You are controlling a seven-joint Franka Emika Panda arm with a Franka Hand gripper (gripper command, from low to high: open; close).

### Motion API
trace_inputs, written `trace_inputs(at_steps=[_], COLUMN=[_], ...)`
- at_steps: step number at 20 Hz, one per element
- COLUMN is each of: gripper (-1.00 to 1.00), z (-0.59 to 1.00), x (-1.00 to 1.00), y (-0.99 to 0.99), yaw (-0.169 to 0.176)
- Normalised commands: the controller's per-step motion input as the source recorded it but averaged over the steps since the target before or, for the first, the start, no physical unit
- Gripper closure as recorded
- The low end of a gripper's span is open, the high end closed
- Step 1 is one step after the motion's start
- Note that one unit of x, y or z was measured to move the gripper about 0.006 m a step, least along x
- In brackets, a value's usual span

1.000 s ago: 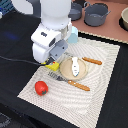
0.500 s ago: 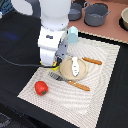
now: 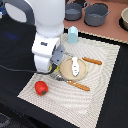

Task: Interact with the objects in diverse but meaningful ways.

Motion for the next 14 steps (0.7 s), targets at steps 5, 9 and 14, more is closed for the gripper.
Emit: trace_inputs(at_steps=[5,9,14], gripper=[-1.00,-1.00,-1.00], z=[-0.08,-0.07,-0.14], x=[-0.03,-0.01,-0.07], y=[0.15,0.29,0.24], yaw=[-0.004,0.000,0.000])
